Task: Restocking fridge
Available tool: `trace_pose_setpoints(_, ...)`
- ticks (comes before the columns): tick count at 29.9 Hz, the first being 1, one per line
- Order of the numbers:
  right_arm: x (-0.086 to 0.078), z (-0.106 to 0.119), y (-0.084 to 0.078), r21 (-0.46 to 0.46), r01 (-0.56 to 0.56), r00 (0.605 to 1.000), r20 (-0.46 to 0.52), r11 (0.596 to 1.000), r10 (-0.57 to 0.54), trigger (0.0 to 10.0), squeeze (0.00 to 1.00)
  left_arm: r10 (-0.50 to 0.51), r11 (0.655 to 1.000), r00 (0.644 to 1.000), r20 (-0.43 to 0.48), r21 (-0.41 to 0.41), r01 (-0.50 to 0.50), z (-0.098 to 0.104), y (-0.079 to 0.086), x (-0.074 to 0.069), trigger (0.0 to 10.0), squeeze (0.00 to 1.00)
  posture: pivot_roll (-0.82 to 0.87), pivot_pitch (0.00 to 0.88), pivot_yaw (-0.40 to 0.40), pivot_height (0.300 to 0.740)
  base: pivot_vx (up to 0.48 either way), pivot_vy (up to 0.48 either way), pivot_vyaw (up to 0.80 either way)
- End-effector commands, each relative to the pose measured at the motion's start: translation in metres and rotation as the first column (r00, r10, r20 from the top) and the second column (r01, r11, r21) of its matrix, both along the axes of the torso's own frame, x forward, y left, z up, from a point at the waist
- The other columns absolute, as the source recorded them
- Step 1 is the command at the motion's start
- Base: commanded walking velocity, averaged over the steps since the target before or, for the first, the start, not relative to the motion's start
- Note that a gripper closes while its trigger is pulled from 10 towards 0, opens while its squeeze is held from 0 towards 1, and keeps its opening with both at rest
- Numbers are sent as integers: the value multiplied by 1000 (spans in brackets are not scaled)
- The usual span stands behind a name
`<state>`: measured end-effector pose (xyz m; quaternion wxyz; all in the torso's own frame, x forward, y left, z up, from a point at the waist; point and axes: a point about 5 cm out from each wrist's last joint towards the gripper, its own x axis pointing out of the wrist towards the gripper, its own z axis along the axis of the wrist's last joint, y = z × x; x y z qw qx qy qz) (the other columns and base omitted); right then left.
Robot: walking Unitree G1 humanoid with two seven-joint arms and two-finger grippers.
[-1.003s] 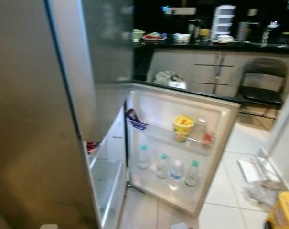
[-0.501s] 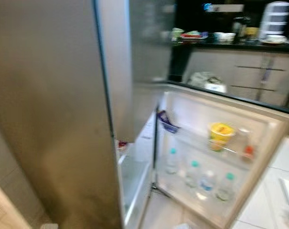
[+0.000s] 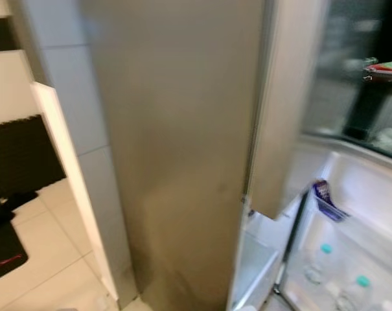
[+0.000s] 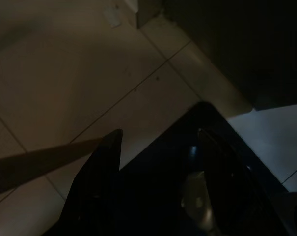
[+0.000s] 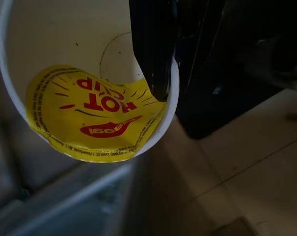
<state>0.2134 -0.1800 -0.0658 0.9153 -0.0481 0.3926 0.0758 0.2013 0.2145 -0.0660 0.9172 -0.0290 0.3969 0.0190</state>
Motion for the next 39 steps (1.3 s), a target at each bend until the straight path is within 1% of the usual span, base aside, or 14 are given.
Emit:
trace_pose_setpoints(1, -5, -3, -4, 4, 29, 999, -20, 1000, -29, 10000, 0, -13, 1000, 1000, -7, 6, 13, 0, -1, 2, 10000, 0, -7, 64, 12, 740, 0, 0, 0)
trace_pose_setpoints(4, -6, -3, -6, 13, 67, 997, -23, 998, -67, 10000, 0, -22, 1000, 1000, -17, 14, 22, 0, -1, 2, 10000, 0, -8, 66, 13, 740, 0, 0, 0)
trace_pose_setpoints(10, -6, -3, -6, 9, 69, 997, -23, 998, -69, 10000, 0, -23, 1000, 1000, -21, 16, 24, 0, -2, 3, 10000, 0, -8, 73, 13, 740, 0, 0, 0)
trace_pose_setpoints(12, -5, -3, -6, 9, 71, 997, -23, 997, -71, 10000, 0, -39, 999, 999, -24, 20, 39, 1, -2, 3, 10000, 0, -8, 75, 14, 740, 0, 0, 0)
trace_pose_setpoints(15, -5, -3, -6, 10, 73, 997, -22, 997, -73, 10000, 0, -54, 998, 998, -24, 41, 55, 1, -2, 4, 10000, 0, -7, 75, 13, 740, 0, 0, 0)
trace_pose_setpoints(18, -5, -3, -6, 10, 72, 997, -21, 997, -72, 10000, 0, -30, 999, 999, -22, 35, 31, 1, -1, 4, 10000, 0, -7, 76, 13, 740, 0, 0, 0)
trace_pose_setpoints(20, -5, -3, -5, 14, 70, 997, -16, 997, -70, 10000, 0, 2, 1000, 1000, -13, 21, -1, 2, 0, 5, 10000, 0, -6, 77, 13, 740, 0, -336, 0)
trace_pose_setpoints(26, -4, -2, -1, 20, 65, 998, -8, 998, -65, 10000, 0, 30, 999, 1000, 5, 14, -30, 5, 3, 9, 10000, 0, -5, 79, 10, 740, 0, -351, 0)
trace_pose_setpoints(39, -5, -2, -8, 10, 71, 997, -21, 997, -70, 10000, 0, 71, 997, 997, 14, 0, -71, 6, 4, 11, 10000, 0, -7, 78, 10, 740, 0, -448, 0)
